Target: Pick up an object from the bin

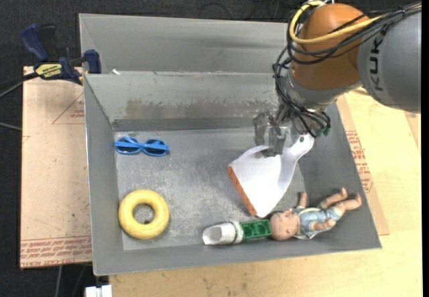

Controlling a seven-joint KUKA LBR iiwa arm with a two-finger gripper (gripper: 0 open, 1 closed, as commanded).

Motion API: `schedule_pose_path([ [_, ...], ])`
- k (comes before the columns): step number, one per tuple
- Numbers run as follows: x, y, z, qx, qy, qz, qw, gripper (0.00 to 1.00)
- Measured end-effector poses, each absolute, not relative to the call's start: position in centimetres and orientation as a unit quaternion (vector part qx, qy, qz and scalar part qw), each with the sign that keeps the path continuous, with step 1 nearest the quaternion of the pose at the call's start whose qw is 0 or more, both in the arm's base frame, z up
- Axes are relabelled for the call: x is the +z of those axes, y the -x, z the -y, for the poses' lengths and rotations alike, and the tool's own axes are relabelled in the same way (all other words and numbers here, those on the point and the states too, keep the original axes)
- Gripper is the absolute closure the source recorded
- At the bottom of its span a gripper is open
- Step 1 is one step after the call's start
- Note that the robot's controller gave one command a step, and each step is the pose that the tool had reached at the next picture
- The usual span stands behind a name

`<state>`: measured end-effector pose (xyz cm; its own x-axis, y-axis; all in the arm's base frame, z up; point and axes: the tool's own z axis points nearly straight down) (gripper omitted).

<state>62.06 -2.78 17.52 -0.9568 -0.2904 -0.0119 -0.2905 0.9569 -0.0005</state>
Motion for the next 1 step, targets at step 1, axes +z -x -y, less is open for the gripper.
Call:
schedule_pose_path([
  [1,22.54,-60.92,4.56,0.002,0.13,-0.992,0.004,1.0],
])
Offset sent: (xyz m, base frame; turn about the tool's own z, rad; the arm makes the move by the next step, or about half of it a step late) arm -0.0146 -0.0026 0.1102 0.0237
